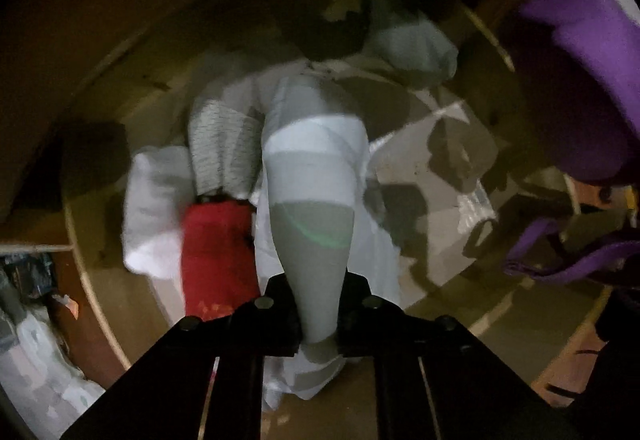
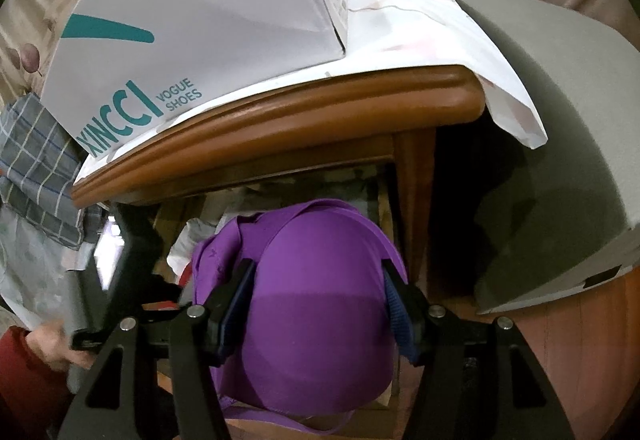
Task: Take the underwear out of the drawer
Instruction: 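Grasp the white cloth in the drawer with the left gripper while the right holds the purple bra, then carry the white cloth into the shoe box and open the left gripper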
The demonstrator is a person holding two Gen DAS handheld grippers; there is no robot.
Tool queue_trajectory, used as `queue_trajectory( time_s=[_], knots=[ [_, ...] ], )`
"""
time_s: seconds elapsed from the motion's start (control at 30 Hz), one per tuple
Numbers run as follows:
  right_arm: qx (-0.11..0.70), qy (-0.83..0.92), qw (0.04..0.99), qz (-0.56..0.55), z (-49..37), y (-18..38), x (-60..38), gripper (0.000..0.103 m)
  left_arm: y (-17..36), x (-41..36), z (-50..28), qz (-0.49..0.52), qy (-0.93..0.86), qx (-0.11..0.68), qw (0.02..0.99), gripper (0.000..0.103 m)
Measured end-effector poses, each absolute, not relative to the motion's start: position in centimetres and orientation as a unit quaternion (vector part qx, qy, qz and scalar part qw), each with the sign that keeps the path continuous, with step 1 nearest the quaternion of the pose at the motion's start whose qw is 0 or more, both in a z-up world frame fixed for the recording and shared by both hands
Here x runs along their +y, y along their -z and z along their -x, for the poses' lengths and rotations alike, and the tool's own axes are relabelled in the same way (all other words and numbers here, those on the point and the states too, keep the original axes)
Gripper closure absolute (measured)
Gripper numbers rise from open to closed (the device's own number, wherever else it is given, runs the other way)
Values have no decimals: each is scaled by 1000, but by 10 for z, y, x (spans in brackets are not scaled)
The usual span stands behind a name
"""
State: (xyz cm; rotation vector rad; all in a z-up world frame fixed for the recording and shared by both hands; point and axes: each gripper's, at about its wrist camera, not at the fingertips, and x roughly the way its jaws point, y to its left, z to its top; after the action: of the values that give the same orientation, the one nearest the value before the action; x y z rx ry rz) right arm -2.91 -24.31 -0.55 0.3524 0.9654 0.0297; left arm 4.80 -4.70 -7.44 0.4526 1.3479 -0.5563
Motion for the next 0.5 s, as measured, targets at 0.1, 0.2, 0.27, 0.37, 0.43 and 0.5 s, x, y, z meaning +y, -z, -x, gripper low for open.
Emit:
queue_trajectory(
  time_s=[0.1,0.2,0.27,0.37,0.43,0.5],
  knots=[
    [461,-17,871,-169,30,6,-242,41,58,-34,-40,-186,249,599,738,94],
    [460,-16,874,-158,31,5,-239,41,37,-23,-30,-167,248,585,754,94],
    [460,-16,875,-151,31,6,-236,41,22,-28,-28,-160,250,577,761,94],
    [462,-17,874,-147,31,7,-233,41,0,-23,-22,-148,252,563,773,94],
    [462,-19,875,-142,31,7,-232,41,-17,-17,-17,-142,250,552,783,94],
    [464,-18,875,-137,32,7,-230,41,-33,-14,-17,-134,247,540,793,94]
  ],
)
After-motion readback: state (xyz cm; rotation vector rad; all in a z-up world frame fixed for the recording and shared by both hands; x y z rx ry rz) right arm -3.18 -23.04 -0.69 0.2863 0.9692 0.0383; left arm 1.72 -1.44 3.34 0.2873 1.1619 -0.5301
